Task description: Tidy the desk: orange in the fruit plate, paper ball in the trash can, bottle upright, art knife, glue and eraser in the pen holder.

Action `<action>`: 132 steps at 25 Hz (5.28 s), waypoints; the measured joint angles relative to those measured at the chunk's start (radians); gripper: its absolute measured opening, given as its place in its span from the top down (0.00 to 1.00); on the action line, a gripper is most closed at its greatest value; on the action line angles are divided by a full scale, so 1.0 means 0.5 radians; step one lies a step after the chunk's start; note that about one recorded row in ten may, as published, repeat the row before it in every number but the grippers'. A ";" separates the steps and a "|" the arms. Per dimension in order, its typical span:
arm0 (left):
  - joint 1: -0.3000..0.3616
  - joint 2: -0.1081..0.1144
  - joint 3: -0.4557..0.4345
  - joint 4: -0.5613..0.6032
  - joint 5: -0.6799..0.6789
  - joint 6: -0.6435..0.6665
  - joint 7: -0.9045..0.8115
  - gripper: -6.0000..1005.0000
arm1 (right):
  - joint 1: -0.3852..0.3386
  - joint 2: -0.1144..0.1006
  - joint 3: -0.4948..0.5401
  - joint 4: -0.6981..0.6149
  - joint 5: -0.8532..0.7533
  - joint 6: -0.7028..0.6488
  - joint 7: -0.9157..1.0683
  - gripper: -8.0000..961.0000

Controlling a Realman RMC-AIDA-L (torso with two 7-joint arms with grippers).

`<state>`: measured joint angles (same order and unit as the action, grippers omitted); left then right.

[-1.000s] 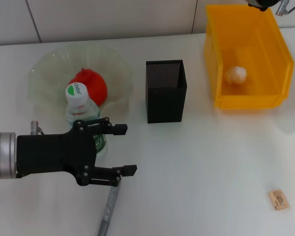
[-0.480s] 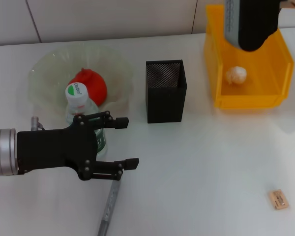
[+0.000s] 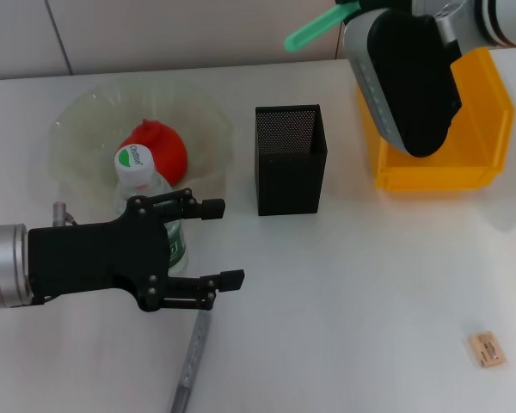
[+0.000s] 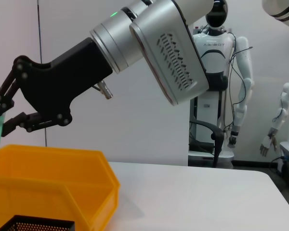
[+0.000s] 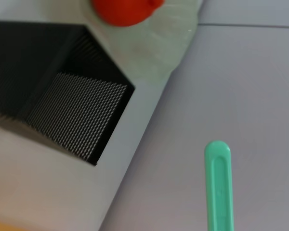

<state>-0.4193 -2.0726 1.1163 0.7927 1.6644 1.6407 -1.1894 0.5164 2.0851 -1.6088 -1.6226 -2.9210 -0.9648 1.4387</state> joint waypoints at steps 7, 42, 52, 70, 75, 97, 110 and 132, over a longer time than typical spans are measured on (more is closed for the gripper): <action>-0.018 -0.003 0.001 -0.039 -0.010 -0.007 0.001 0.14 | -0.032 0.002 -0.022 0.087 -0.002 0.143 -0.306 0.81; -0.001 -0.003 0.001 -0.134 -0.117 -0.004 0.152 0.14 | -0.225 0.003 -0.329 0.148 -0.003 0.284 -0.629 0.81; 0.004 -0.003 0.001 -0.134 -0.134 -0.001 0.152 0.14 | -0.234 0.003 -0.337 0.141 -0.002 0.316 -0.587 0.81; -0.004 -0.003 0.001 -0.134 -0.141 0.004 0.155 0.14 | -0.294 0.005 -0.383 0.100 -0.002 0.318 -0.593 0.81; -0.005 -0.005 0.001 -0.137 -0.142 0.005 0.166 0.14 | -0.287 0.005 -0.384 0.108 -0.002 0.317 -0.595 0.80; -0.003 -0.006 0.001 -0.150 -0.141 0.004 0.170 0.14 | -0.277 0.005 -0.367 0.144 0.000 0.728 -0.420 0.62; -0.005 -0.006 0.001 -0.156 -0.141 0.004 0.198 0.14 | -0.310 0.005 -0.362 0.093 0.025 1.334 0.122 0.50; -0.016 -0.002 -0.004 -0.205 -0.285 0.005 0.303 0.14 | -0.541 0.006 -0.244 0.216 0.456 2.223 1.348 0.23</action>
<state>-0.4271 -2.0734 1.1144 0.6902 1.5221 1.6430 -1.0377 0.2460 2.0878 -1.7310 -1.5148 -2.6932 0.1466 2.1127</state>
